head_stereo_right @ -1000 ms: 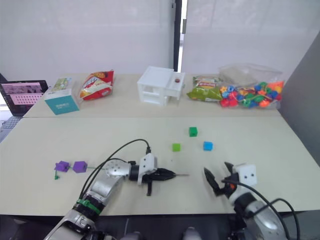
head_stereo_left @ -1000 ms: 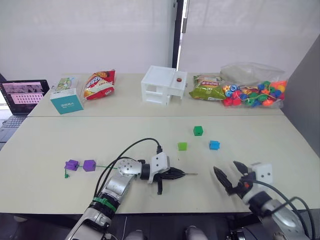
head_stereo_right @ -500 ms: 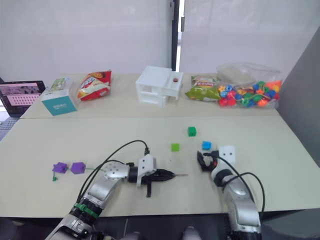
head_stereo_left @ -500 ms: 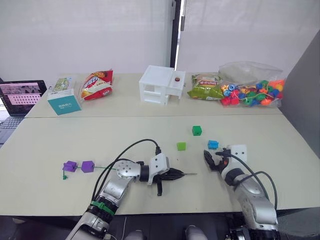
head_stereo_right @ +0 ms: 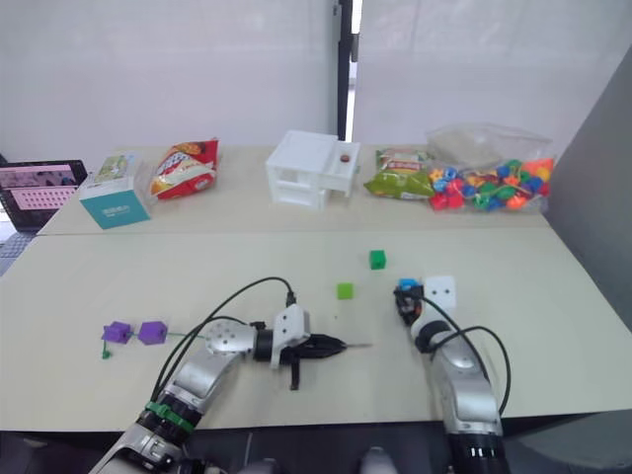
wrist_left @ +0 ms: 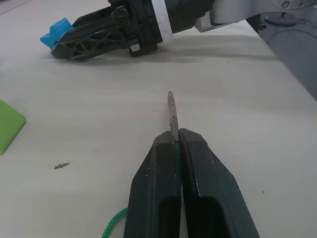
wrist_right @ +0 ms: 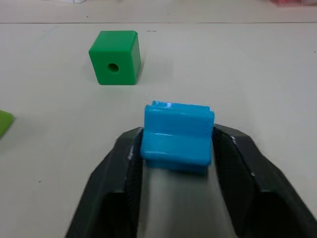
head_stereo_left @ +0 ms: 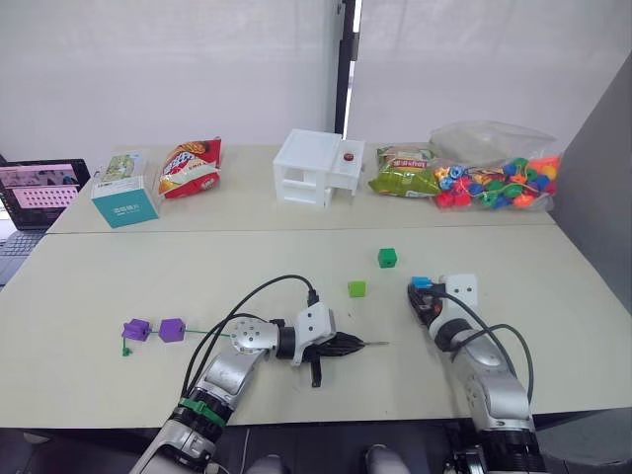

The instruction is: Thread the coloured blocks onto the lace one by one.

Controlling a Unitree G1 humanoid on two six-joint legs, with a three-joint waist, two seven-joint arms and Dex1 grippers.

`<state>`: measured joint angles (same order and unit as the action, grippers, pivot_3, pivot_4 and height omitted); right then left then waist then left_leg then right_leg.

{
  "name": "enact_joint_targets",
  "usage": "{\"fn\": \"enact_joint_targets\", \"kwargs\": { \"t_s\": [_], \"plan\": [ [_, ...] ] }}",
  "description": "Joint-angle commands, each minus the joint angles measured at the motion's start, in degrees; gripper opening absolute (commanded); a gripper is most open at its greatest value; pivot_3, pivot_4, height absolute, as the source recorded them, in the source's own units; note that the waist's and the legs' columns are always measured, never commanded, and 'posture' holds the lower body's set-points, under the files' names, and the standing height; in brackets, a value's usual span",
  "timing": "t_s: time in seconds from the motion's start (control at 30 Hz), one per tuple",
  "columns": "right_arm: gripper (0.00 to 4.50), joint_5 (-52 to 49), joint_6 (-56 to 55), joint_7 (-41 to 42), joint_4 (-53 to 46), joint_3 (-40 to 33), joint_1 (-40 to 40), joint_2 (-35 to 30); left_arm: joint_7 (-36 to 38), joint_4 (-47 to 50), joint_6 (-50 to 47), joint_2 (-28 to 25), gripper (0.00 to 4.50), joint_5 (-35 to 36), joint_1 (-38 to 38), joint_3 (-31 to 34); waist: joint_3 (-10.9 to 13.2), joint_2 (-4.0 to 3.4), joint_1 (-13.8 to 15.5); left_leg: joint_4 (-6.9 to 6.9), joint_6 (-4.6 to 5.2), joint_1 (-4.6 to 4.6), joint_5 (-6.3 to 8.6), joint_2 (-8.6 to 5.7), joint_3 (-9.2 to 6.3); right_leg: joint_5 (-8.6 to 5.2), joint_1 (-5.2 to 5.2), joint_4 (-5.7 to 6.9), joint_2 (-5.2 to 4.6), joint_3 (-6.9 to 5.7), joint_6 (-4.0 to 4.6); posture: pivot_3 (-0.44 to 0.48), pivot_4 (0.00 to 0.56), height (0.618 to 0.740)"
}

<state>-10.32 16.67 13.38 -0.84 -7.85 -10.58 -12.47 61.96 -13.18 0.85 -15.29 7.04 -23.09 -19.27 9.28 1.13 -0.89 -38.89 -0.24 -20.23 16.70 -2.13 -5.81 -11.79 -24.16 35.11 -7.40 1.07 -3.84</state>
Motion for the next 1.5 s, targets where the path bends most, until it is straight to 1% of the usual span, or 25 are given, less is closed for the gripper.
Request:
{"fn": "enact_joint_targets", "kwargs": {
  "t_s": [0.03, 0.13, 0.3, 0.37, 0.5, 0.6, 0.67, 0.73, 0.8, 0.83, 0.93, 0.97, 1.07, 1.13, 1.17, 1.2, 1.27, 1.33, 1.37, 1.4, 1.43, 1.5],
  "plan": [
    [1.16, -1.55, 0.80, 0.47, -4.86, -0.97, 2.54, -0.30, -0.23, 1.53, 0.30, 0.59, 0.00, 0.96, -0.21, 0.17, 0.00, 0.00, 0.12, 0.00, 0.00, -0.01, 0.00, 0.00, 0.00, 0.00, 0.00, -0.01, 0.00, 0.00, 0.00, 0.000, 0.150, 0.740],
    [1.16, -3.18, 4.48, 2.05, -12.03, -0.28, 7.11, -1.17, -0.34, 1.08, 0.50, 1.22, 0.00, 1.81, -0.39, 0.95, 0.00, 0.00, 0.19, 0.00, 0.01, -0.03, 0.00, -0.01, -0.01, 0.00, 0.00, -0.01, 0.00, 0.00, 0.00, 0.000, 0.150, 0.740],
    [1.16, -4.90, 11.53, 0.76, -25.82, 1.07, 16.41, -0.99, 0.53, 0.90, 0.35, 0.84, 0.00, 2.35, -0.58, 1.29, -0.01, -0.02, 0.16, 0.03, 0.03, -0.03, 0.01, -0.01, -0.03, -0.01, -0.01, -0.03, 0.00, 0.00, -0.01, 0.000, 0.150, 0.740],
    [1.16, -5.29, 13.66, -0.01, -29.77, 2.09, 19.82, -0.35, 1.05, 0.84, 0.41, 0.36, 0.00, 2.54, -0.54, 1.22, -0.01, -0.02, 0.12, 0.02, 0.02, -0.02, 0.01, 0.00, -0.04, -0.01, 0.00, -0.03, 0.00, 0.00, -0.01, 0.000, 0.150, 0.740],
    [1.16, -5.47, 15.45, -1.91, -33.40, 3.63, 24.18, 1.92, 1.91, 0.83, 0.50, -0.66, 0.00, 2.98, -0.23, 1.33, -0.01, -0.02, 0.08, 0.02, 0.02, 0.00, 0.01, 0.00, -0.02, -0.02, 0.00, -0.06, 0.00, -0.01, -0.02, 0.000, 0.150, 0.740],
    [1.16, -4.74, 16.67, -2.12, -34.78, 4.90, 26.12, 1.83, 2.25, 0.38, 0.85, -0.49, 0.00, 3.65, -0.45, 1.55, -0.01, -0.02, 0.09, 0.02, 0.02, 0.00, 0.01, 0.00, -0.02, -0.02, 0.02, -0.07, 0.00, 0.00, -0.02, 0.000, 0.150, 0.740],
    [1.16, -5.92, 16.71, -2.38, -35.54, 3.57, 26.36, 2.28, 2.91, 0.37, 0.65, -0.01, 0.00, 3.87, -0.98, 0.99, -0.01, -0.02, 0.18, 0.01, 0.02, -0.01, 0.01, -0.01, -0.02, -0.02, 0.02, -0.08, 0.00, 0.00, -0.02, 0.000, 0.150, 0.740],
    [2.20, -7.32, 17.58, -1.67, -36.57, 1.80, 25.92, 1.60, 2.93, 0.15, 0.35, 0.86, 0.00, 3.84, -1.57, 0.73, -0.01, -0.02, 0.30, 0.00, 0.02, -0.01, 0.01, -0.01, -0.02, -0.02, 0.03, -0.09, 0.00, -0.01, -0.02, 0.000, 0.150, 0.740],
    [2.83, -8.65, 18.74, -0.36, -37.37, 0.63, 25.44, 0.23, 2.87, 0.04, 0.21, 1.43, 0.00, 3.75, -1.75, 0.78, -0.01, -0.02, 0.28, -0.01, 0.02, -0.03, 0.01, -0.01, -0.02, -0.02, 0.04, -0.11, 0.00, -0.01, -0.02, 0.000, 0.150, 0.740],
    [3.22, -9.55, 19.26, 0.36, -37.86, -0.18, 25.06, -0.67, 2.84, -0.05, 0.26, 1.64, 0.00, 3.64, -1.76, 0.80, -0.01, -0.02, 0.21, -0.01, 0.02, -0.02, 0.01, -0.01, -0.01, -0.02, 0.04, -0.11, 0.00, 0.00, -0.02, 0.000, 0.150, 0.740],
    [4.21, -12.50, 18.68, 3.78, -40.14, -3.12, 22.70, -4.72, 2.75, -0.07, 0.54, 1.95, 0.00, 3.27, -1.39, 0.69, -0.01, -0.03, 0.15, 0.00, 0.02, -0.02, 0.01, -0.01, -0.01, -0.02, 0.03, -0.10, 0.00, 0.00, -0.02, 0.000, 0.150, 0.740],
    [4.46, -13.90, 19.07, 4.97, -40.72, -4.41, 21.68, -6.26, 2.74, 0.04, 0.58, 1.97, 0.00, 3.20, -1.20, 0.64, -0.01, -0.02, 0.06, 0.01, 0.02, -0.02, 0.01, -0.01, -0.01, -0.02, 0.02, -0.11, 0.00, 0.00, -0.02, 0.000, 0.150, 0.740],
    [4.46, -19.69, 21.20, 9.75, -40.99, -9.02, 17.90, -12.13, 2.60, 0.53, 0.64, 1.87, 0.00, 3.13, -0.60, 0.55, 0.00, -0.02, 0.10, 0.01, 0.02, -0.01, 0.01, 0.00, -0.01, -0.02, 0.04, -0.11, 0.00, -0.01, -0.03, 0.000, 0.150, 0.740],
    [4.46, -21.70, 22.21, 15.63, -39.49, -9.86, 16.39, -18.49, 2.26, 0.73, 0.56, 1.84, 0.00, 3.09, -0.33, 0.67, 0.00, -0.02, 0.14, 0.00, 0.02, -0.01, 0.01, -0.01, -0.01, -0.02, 0.07, -0.11, 0.00, -0.01, -0.03, 0.000, 0.150, 0.740],
    [4.46, -19.94, 20.73, 21.30, -38.05, -8.04, 17.10, -24.07, 2.02, 0.74, 0.56, 1.86, 0.00, 3.04, -0.23, 0.77, 0.00, -0.01, 0.22, -0.01, 0.02, -0.03, 0.01, -0.01, 0.00, -0.02, 0.08, -0.13, 0.00, -0.01, -0.03, 0.000, 0.150, 0.740],
    [4.46, -18.99, 19.63, 25.65, -36.65, -6.68, 17.67, -28.25, 1.81, 0.68, 0.60, 1.89, 0.00, 2.97, -0.18, 0.86, 0.00, -0.01, 0.41, -0.01, 0.03, -0.04, 0.01, -0.01, 0.00, -0.02, 0.11, -0.15, 0.00, -0.02, -0.03, 0.000, 0.150, 0.740],
    [4.46, -18.99, 17.76, 33.25, -32.61, -4.94, 16.22, -34.89, 1.55, 0.34, 0.93, 1.81, 0.00, 2.64, -0.19, 0.85, 0.04, 0.06, 0.52, -0.02, 0.04, -0.03, 0.02, -0.03, 0.00, -0.03, 0.17, -0.18, 0.00, -0.03, -0.04, 0.000, 0.150, 0.740],
    [4.46, -16.86, 14.49, 39.38, -28.66, -2.12, 13.55, -40.56, 1.35, 0.18, 1.05, 1.75, 0.00, 2.54, -0.22, 0.87, 0.04, 0.03, 0.35, -0.04, 0.04, -0.03, 0.02, -0.02, 0.02, -0.03, 0.19, -0.22, 0.00, -0.04, -0.04, 0.000, 0.150, 0.740],
    [4.46, -15.52, 13.10, 41.69, -27.03, -0.35, 12.22, -42.68, 1.36, -0.04, 1.11, 1.71, 0.00, 2.58, -0.39, 0.95, 0.05, 0.04, 0.30, -0.06, 0.04, -0.03, 0.02, -0.02, 0.08, -0.03, 0.18, -0.22, 0.00, 0.00, -0.04, 0.000, 0.150, 0.740],
    [4.46, -11.71, 9.23, 45.00, -24.22, 3.26, 10.01, -45.47, 1.21, -0.14, 1.03, 1.73, 0.00, 2.65, -0.45, 1.06, 0.05, 0.05, 0.16, -0.06, 0.04, -0.03, 0.02, -0.01, 0.10, -0.03, 0.18, -0.21, 0.00, 0.01, -0.04, 0.000, 0.150, 0.740],
    [4.46, -8.93, 5.92, 47.87, -20.61, 6.51, 6.99, -46.65, 1.09, -0.14, 0.92, 1.73, 0.00, 2.63, -0.37, 1.05, 0.05, 0.04, 0.00, -0.06, 0.04, -0.01, 0.02, 0.00, 0.09, -0.03, 0.17, -0.20, 0.00, 0.00, -0.04, 0.000, 0.150, 0.740],
    [4.46, -5.77, 1.27, 52.89, -13.57, 11.96, 0.12, -46.68, 1.06, 0.29, 0.11, 1.63, 0.00, 2.62, 0.03, 0.78, 0.06, 0.08, -0.07, -0.05, 0.04, 0.00, 0.02, 0.02, 0.12, -0.03, 0.16, -0.19, 0.00, -0.01, -0.04, 0.000, 0.150, 0.740]
  ]
}}
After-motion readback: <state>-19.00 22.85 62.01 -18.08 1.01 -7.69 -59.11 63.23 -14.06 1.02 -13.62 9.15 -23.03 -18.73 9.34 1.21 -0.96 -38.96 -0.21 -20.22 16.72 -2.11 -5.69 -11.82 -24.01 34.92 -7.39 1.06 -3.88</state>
